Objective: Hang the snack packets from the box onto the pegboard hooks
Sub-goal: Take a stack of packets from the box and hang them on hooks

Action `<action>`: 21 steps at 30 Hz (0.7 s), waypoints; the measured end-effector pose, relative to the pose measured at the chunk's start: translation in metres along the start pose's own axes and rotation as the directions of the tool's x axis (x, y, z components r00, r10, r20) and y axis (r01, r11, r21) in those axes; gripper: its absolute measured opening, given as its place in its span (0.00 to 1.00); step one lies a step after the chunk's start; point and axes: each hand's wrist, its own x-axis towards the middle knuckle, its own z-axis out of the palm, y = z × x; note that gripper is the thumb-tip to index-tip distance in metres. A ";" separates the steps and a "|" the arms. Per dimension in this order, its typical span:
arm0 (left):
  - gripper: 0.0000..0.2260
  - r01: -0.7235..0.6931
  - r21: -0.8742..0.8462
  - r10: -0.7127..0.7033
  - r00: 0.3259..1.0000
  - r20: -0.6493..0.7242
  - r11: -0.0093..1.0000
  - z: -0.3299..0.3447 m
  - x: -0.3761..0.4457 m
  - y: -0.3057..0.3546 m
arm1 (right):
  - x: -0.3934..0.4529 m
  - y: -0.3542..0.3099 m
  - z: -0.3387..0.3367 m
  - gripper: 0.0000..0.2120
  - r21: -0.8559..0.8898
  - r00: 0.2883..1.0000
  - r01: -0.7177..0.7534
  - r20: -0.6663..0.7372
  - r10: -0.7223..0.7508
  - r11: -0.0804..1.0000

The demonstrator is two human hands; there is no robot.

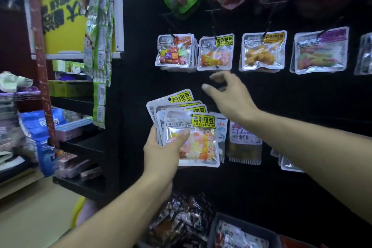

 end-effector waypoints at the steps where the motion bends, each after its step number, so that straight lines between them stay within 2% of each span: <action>1: 0.14 0.000 -0.010 0.000 1.000 -0.016 1.000 0.001 -0.002 0.001 | -0.022 0.001 -0.001 0.22 0.071 0.998 -0.051 0.038 0.049 0.996; 4: 0.15 0.020 -0.036 -0.022 0.999 -0.049 0.999 0.006 -0.008 0.002 | -0.074 0.017 0.000 0.28 0.134 0.954 -0.277 0.157 0.255 0.952; 7: 0.16 0.042 -0.043 -0.044 0.998 -0.053 0.998 0.013 -0.014 0.001 | -0.105 0.033 0.002 0.31 0.200 0.888 -0.417 0.298 0.350 0.887; 9: 0.16 0.041 -0.023 -0.041 0.999 -0.024 0.999 0.017 -0.019 -0.002 | -0.111 0.037 0.000 0.31 0.262 0.899 -0.408 0.284 0.335 0.875; 14: 0.16 0.026 0.023 -0.026 0.999 0.029 0.999 0.025 -0.026 -0.002 | -0.109 0.040 -0.011 0.17 0.328 0.892 -0.432 0.292 0.345 0.840; 19: 0.13 0.030 0.029 -0.031 0.999 0.036 0.999 0.017 -0.021 0.001 | -0.103 0.045 -0.021 0.14 0.389 0.866 -0.486 0.335 0.371 0.783; 21: 0.13 0.024 0.046 -0.026 0.999 0.040 0.999 0.013 -0.020 0.000 | -0.101 0.043 -0.022 0.14 0.366 0.865 -0.480 0.345 0.363 0.797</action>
